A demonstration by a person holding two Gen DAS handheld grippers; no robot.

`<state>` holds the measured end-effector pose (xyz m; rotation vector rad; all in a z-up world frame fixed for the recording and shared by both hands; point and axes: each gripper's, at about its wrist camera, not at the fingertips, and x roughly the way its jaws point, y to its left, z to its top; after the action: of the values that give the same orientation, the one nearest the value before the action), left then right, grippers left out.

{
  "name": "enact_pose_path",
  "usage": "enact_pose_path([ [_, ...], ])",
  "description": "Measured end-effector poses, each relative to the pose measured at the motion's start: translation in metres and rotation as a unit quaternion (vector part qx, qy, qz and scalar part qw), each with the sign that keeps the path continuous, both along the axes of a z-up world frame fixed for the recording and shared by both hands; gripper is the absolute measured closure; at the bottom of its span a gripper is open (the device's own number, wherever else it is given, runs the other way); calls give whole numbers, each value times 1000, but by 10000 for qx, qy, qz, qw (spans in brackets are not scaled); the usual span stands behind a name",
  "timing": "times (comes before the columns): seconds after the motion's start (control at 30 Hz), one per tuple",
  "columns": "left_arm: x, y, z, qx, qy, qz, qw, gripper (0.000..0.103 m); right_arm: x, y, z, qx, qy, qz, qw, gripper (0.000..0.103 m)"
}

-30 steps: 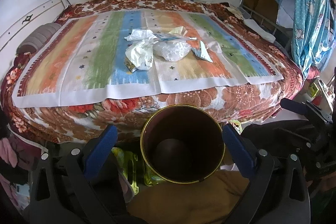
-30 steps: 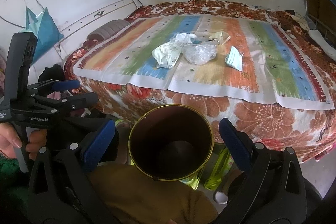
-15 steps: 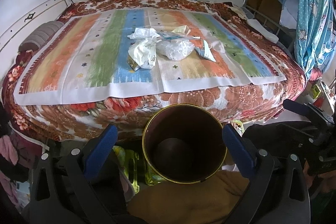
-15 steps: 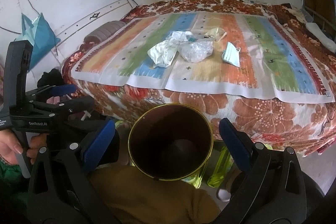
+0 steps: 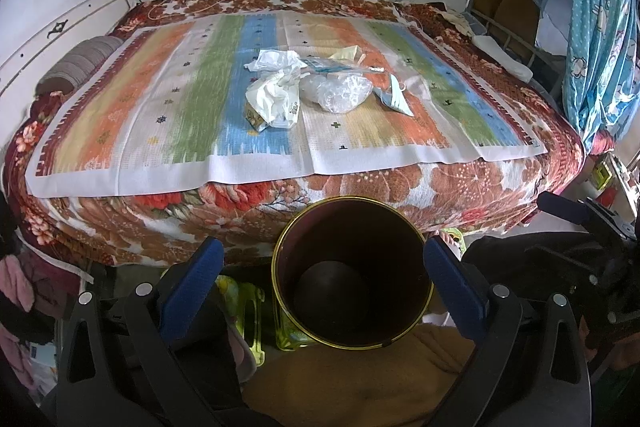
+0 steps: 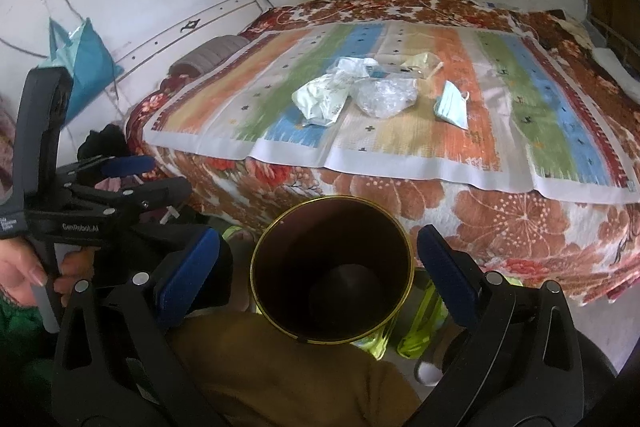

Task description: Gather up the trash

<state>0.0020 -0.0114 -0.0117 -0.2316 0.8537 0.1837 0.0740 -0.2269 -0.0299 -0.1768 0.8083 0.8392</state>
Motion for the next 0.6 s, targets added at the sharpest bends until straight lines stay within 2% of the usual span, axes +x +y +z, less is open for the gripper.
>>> enact_pose_path([
  [0.27, 4, -1, -5, 20, 117, -25, 9999, 6, 15, 3, 3, 100, 128, -64, 9998, 9],
  [0.43, 27, -2, 2, 261, 220, -65, 9994, 6, 38, 7, 13, 170, 89, -184, 9996, 9],
  [0.6, 55, 10, 9, 200, 301, 39, 9993, 6, 71, 17, 26, 182, 58, -298, 9994, 9],
])
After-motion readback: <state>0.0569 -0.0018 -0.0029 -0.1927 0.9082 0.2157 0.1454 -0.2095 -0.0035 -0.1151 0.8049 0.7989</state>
